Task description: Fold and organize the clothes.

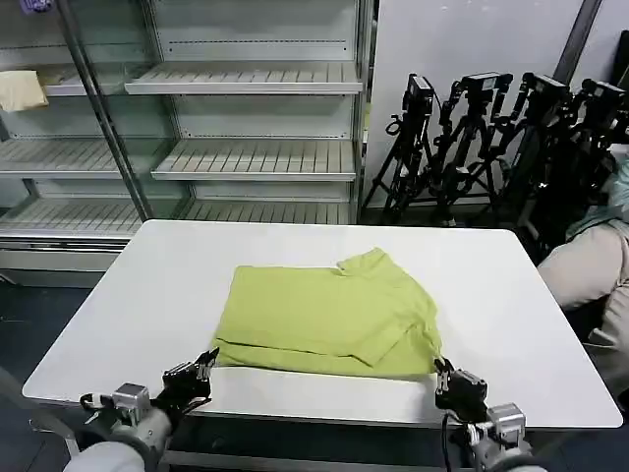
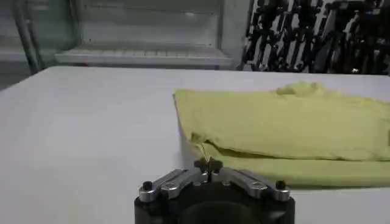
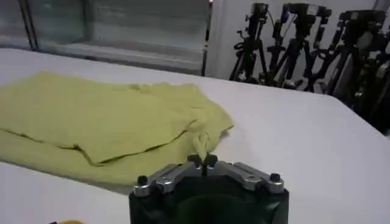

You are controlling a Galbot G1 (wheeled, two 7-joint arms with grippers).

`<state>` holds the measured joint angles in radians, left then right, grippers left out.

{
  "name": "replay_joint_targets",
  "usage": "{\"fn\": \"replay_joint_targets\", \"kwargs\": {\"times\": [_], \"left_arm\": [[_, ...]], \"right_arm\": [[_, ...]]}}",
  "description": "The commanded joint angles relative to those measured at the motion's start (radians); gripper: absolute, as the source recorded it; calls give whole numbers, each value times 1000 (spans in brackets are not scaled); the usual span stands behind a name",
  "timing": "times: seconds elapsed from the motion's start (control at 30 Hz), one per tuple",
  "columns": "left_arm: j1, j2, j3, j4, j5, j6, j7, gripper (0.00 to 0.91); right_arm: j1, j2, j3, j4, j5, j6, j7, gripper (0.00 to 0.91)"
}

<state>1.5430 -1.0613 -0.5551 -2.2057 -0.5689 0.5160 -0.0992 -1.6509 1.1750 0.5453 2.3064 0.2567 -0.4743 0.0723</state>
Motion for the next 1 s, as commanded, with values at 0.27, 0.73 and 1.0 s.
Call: {"fn": "replay_joint_targets", "kwargs": {"times": [0.27, 0.73, 1.0], "left_arm": [[179, -51, -122, -119, 112, 15, 31, 907], [-170, 95, -56, -79, 32, 2, 52, 907], [-541, 107, 151, 219, -39, 22, 20, 907]], "right_arm": [[-94, -23, 42, 70, 6, 20, -10, 907], [280, -83, 32, 41, 106, -97, 83, 907], [789, -70, -268, -385, 128, -104, 176, 907]]}}
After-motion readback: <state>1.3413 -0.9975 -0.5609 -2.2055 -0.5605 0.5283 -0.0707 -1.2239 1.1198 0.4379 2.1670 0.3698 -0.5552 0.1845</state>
